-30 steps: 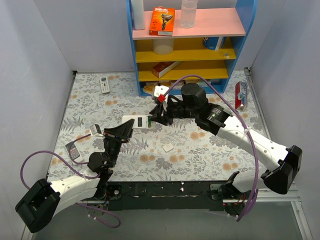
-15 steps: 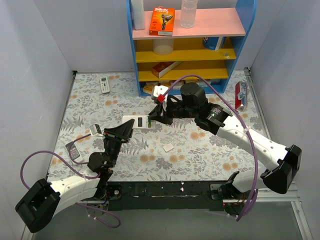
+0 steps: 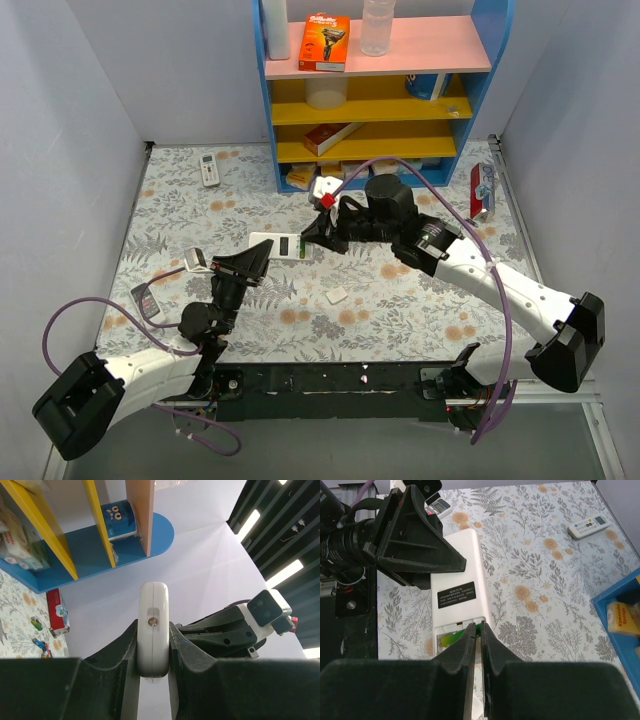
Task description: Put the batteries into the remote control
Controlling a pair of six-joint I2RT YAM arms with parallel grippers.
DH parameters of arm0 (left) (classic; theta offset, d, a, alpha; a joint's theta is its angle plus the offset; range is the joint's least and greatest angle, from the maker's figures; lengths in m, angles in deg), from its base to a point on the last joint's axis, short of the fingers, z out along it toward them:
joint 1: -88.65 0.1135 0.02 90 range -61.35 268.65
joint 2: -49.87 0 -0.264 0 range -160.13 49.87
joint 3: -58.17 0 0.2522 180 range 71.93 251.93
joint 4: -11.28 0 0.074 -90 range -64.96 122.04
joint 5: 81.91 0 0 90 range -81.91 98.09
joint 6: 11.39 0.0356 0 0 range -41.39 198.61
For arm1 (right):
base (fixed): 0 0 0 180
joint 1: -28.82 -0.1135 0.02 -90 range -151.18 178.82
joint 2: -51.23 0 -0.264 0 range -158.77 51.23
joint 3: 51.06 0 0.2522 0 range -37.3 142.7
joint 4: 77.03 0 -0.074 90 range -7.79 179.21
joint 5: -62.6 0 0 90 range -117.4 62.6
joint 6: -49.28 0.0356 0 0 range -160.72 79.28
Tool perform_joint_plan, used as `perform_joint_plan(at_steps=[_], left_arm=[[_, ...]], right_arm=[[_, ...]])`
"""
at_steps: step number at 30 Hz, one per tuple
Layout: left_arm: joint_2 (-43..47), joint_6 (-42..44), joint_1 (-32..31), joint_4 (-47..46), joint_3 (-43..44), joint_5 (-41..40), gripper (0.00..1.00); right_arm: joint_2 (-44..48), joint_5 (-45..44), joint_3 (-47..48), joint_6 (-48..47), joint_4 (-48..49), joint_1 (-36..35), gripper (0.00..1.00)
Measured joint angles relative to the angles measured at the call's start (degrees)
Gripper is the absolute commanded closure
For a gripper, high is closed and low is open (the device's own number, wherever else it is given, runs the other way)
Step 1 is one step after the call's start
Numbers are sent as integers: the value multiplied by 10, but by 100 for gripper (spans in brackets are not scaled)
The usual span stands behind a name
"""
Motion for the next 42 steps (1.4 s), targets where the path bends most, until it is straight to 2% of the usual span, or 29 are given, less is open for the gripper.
perform_joint_plan(at_steps=[9, 14, 31, 42], left_arm=[[-21, 0, -1, 0, 0, 7, 100], [-22, 3, -1, 5, 0, 9, 100], [-29, 9, -1, 10, 0, 27, 100], [-40, 9, -2, 11, 0, 48, 100]], right_arm=[[26, -9, -61, 28, 50, 2, 92], [37, -13, -90, 47, 80, 2, 99], [76, -54, -180, 190, 180, -2, 99], [74, -113, -200, 199, 190, -39, 99]])
